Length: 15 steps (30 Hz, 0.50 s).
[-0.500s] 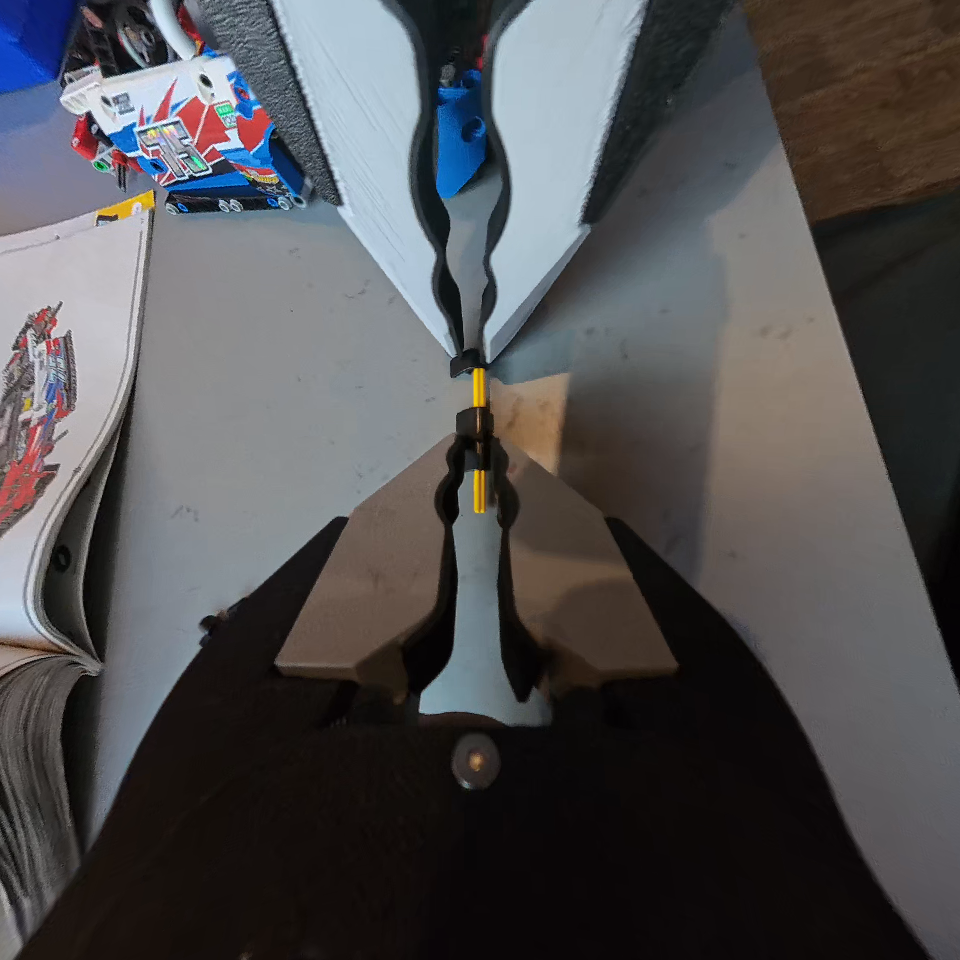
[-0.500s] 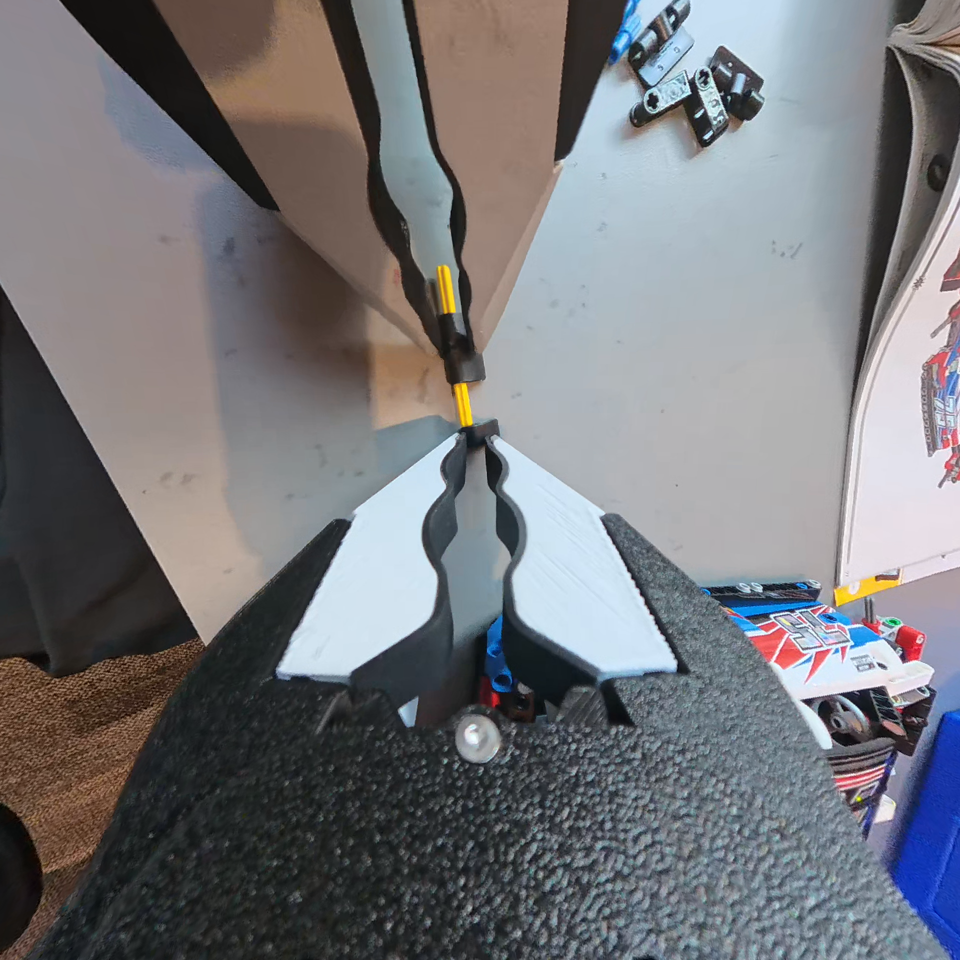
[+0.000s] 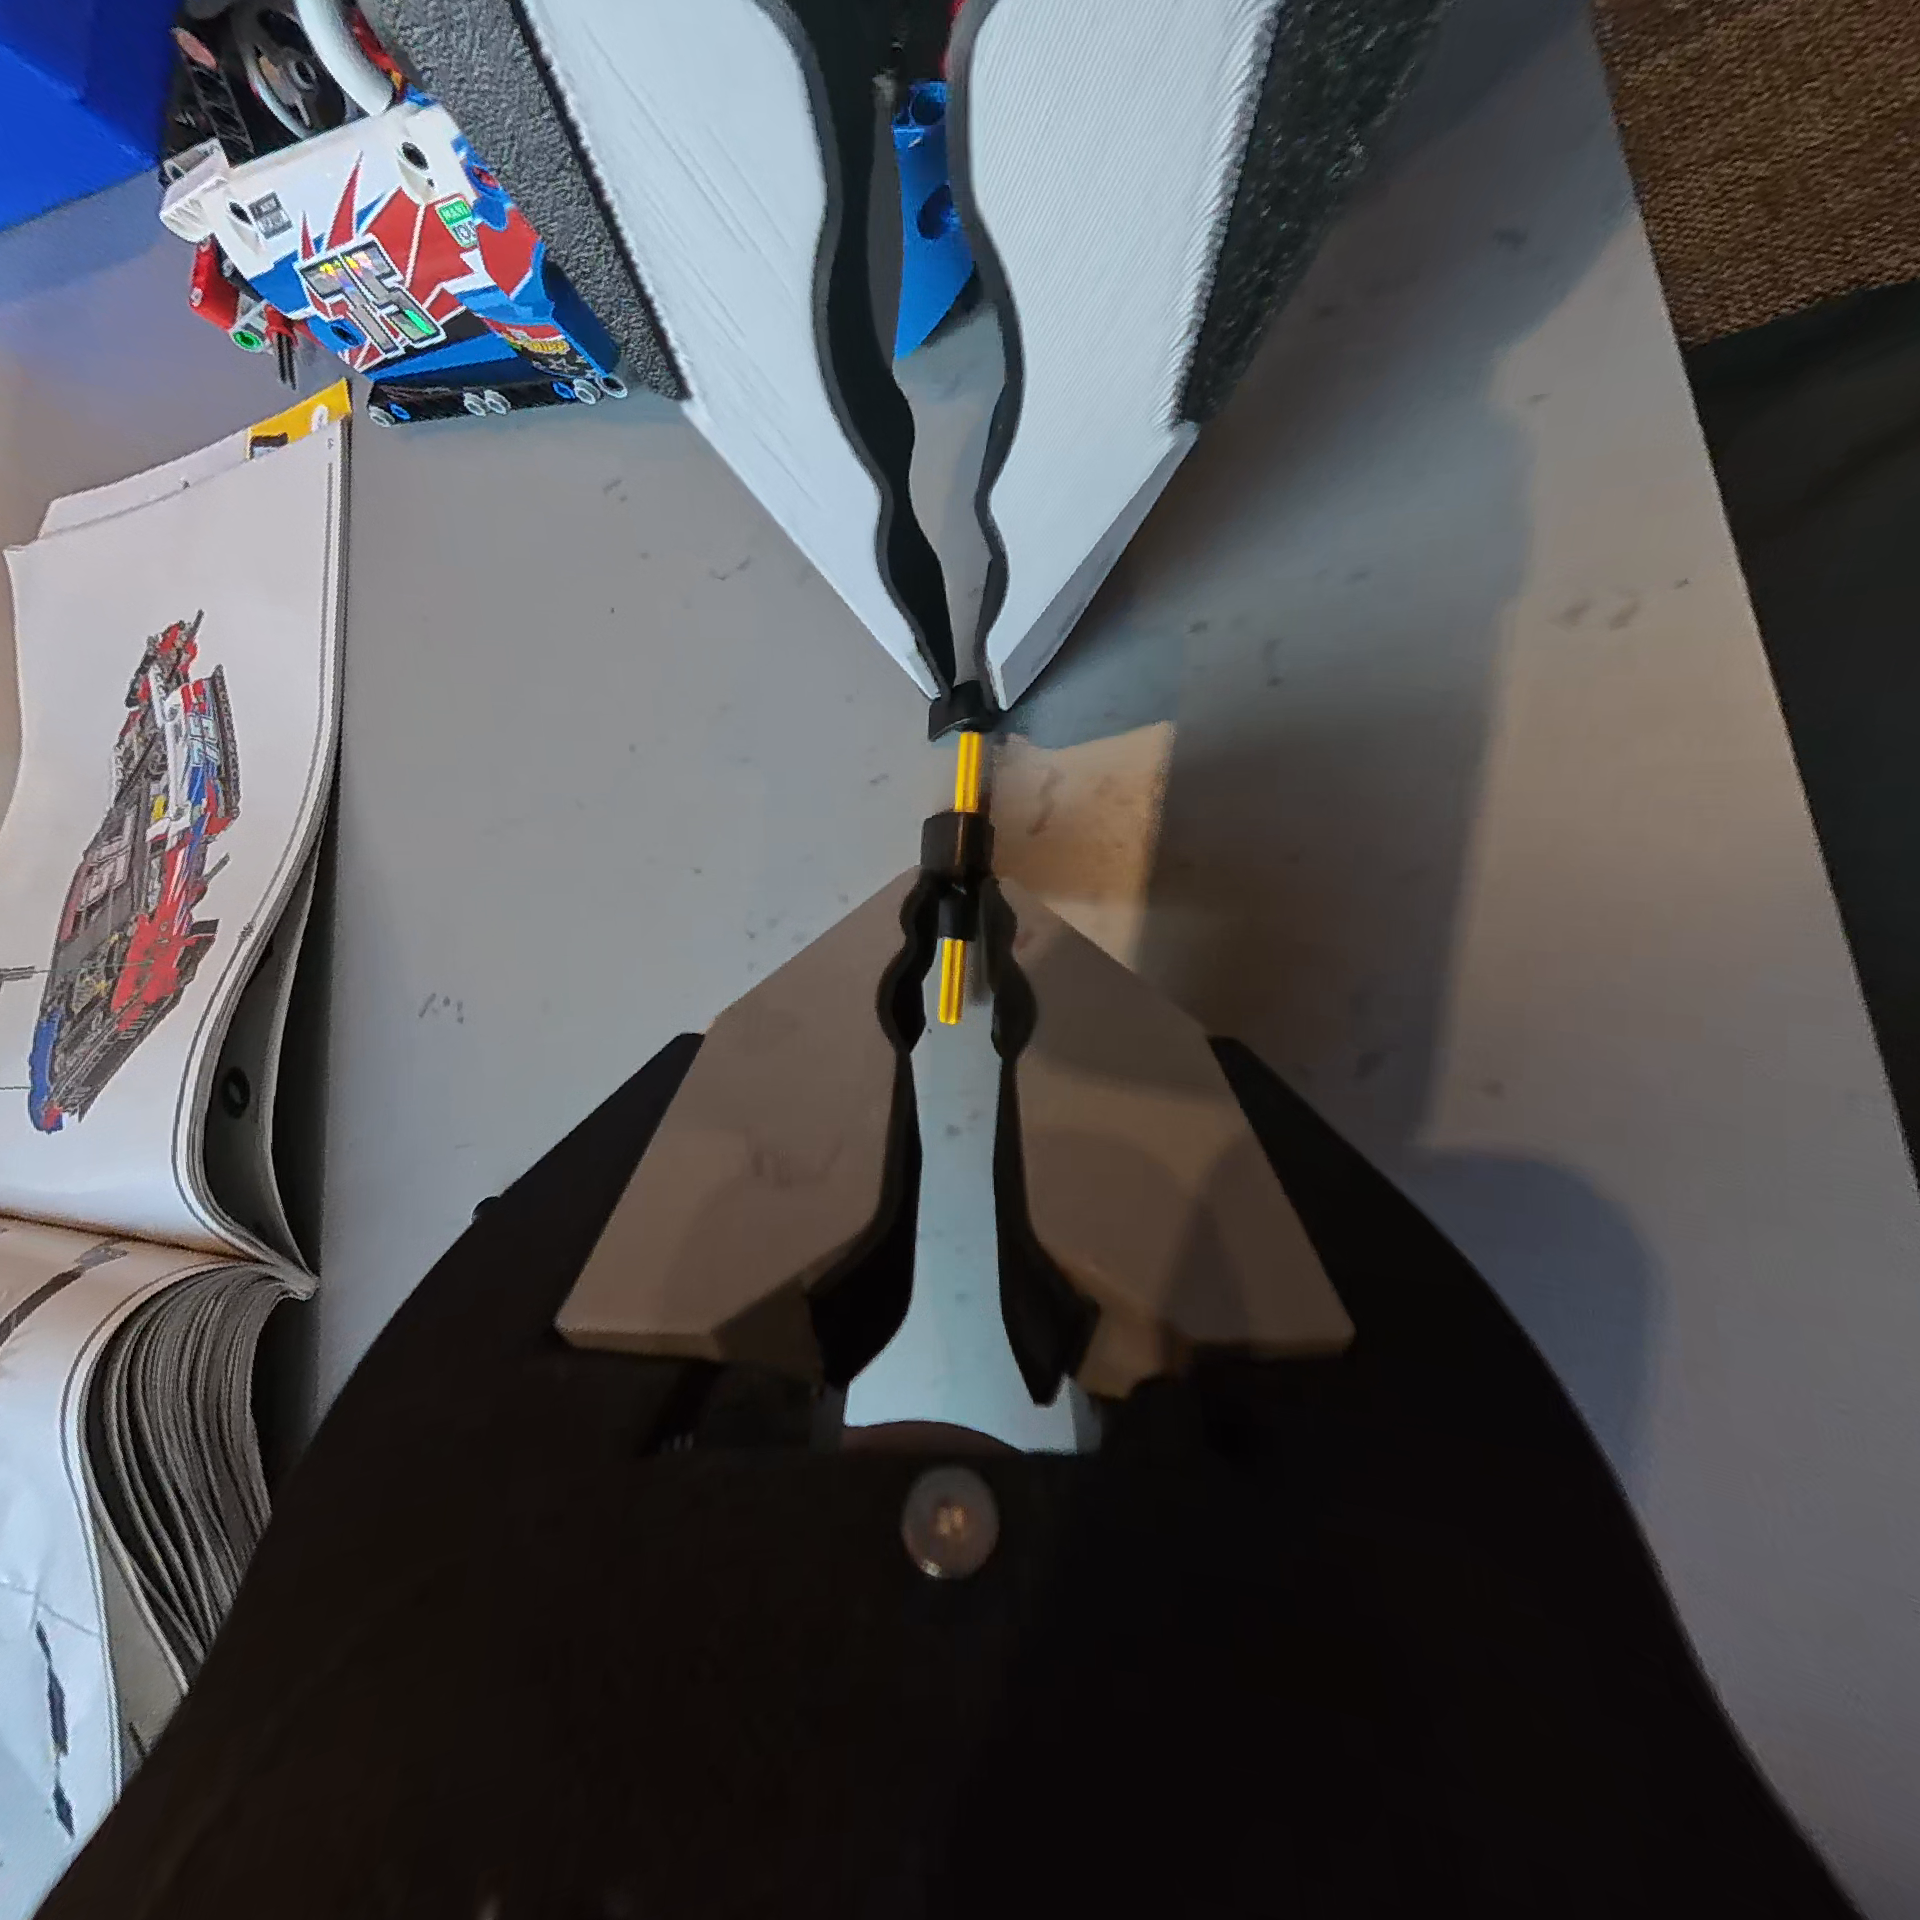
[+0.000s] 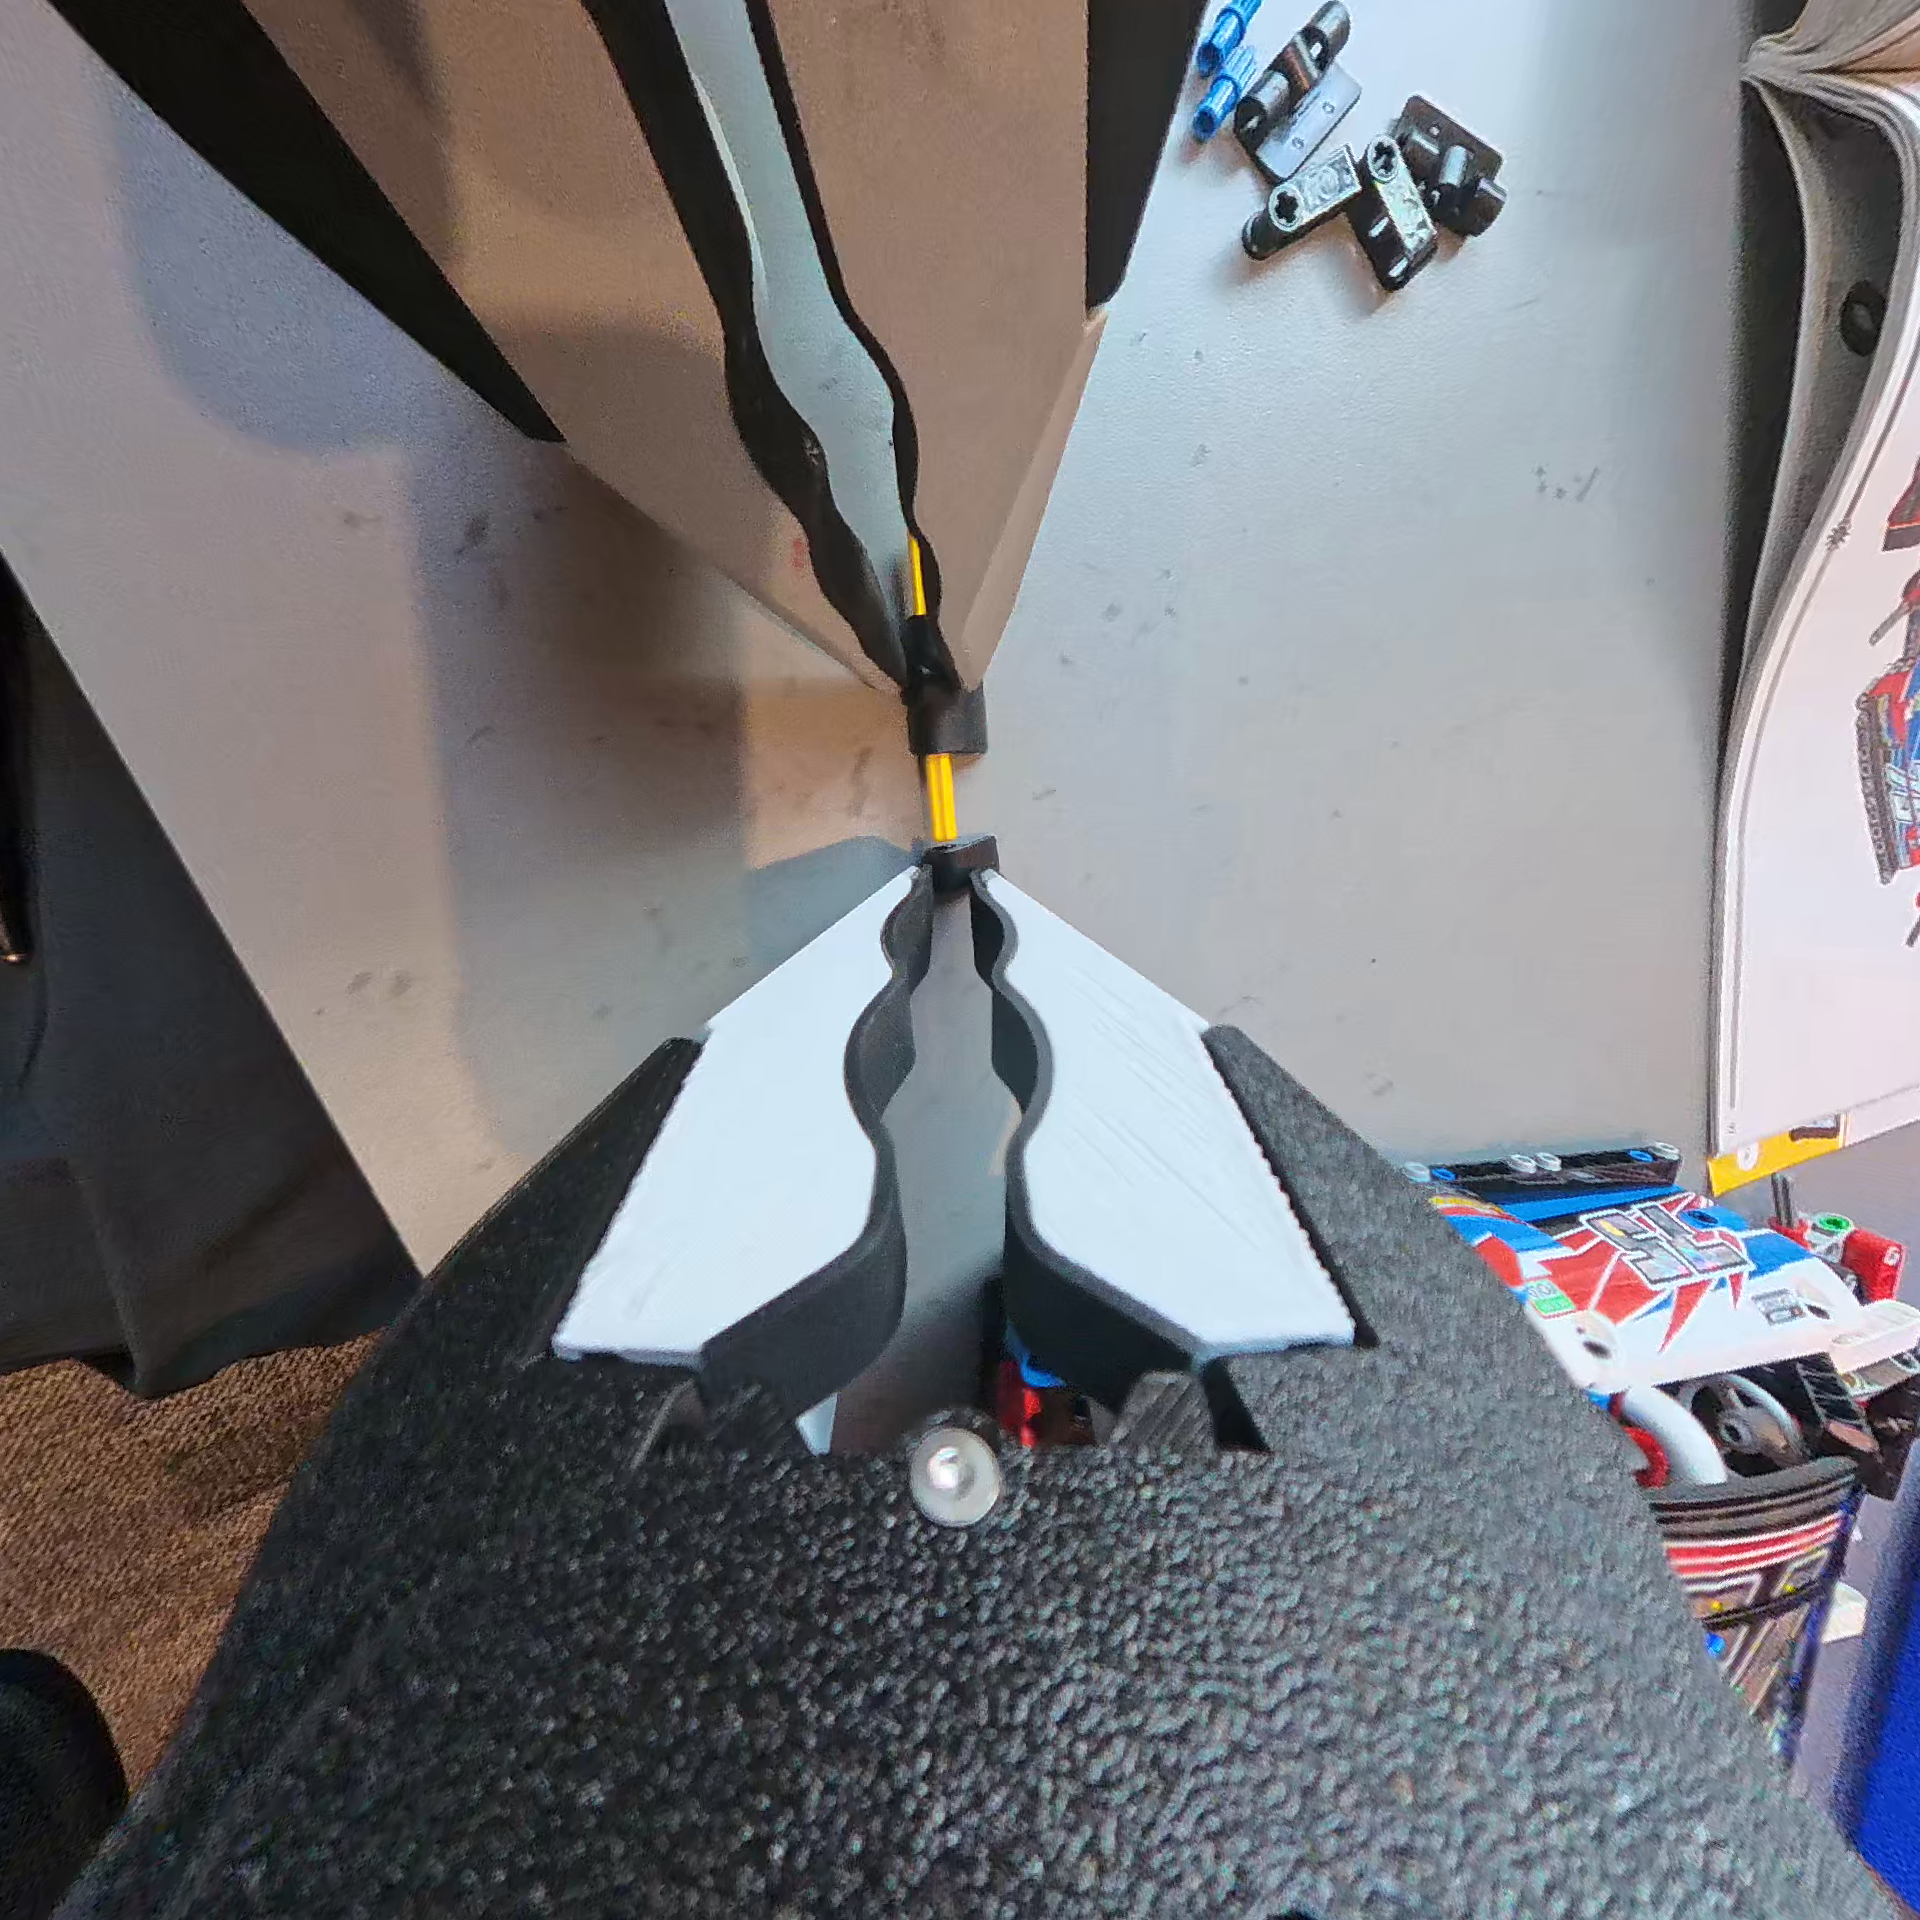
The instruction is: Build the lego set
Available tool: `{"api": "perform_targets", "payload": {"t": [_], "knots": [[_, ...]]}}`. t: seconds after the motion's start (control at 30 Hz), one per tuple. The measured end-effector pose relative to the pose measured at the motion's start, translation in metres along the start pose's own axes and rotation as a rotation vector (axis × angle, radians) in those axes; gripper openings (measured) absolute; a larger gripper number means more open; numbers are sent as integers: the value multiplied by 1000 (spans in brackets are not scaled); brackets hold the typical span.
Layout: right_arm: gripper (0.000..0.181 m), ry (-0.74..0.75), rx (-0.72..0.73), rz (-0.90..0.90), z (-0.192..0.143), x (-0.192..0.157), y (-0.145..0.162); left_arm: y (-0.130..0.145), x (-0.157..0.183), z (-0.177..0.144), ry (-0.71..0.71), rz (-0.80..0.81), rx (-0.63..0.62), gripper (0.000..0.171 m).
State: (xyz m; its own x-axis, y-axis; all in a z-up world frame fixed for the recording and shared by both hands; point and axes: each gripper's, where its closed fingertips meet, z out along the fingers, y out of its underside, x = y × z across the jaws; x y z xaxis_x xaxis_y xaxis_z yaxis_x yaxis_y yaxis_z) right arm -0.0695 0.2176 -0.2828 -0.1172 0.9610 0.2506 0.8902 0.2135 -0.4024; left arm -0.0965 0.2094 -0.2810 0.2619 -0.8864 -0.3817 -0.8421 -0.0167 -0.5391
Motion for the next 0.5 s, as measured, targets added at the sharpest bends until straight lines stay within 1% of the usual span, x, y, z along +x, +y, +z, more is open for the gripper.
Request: {"api": "perform_targets", "payload": {"t": [0.17,0.3,0.5], "knots": [[6,7,25,18,0,-1,-1,0,0,0,5,-1,4,5],[6,11,47,56,1,0,-2,0,0,0,-12,44,-9,4],[6,18,59,70,1,2,-2,0,0,-1,-12,54,-27,3]]}}
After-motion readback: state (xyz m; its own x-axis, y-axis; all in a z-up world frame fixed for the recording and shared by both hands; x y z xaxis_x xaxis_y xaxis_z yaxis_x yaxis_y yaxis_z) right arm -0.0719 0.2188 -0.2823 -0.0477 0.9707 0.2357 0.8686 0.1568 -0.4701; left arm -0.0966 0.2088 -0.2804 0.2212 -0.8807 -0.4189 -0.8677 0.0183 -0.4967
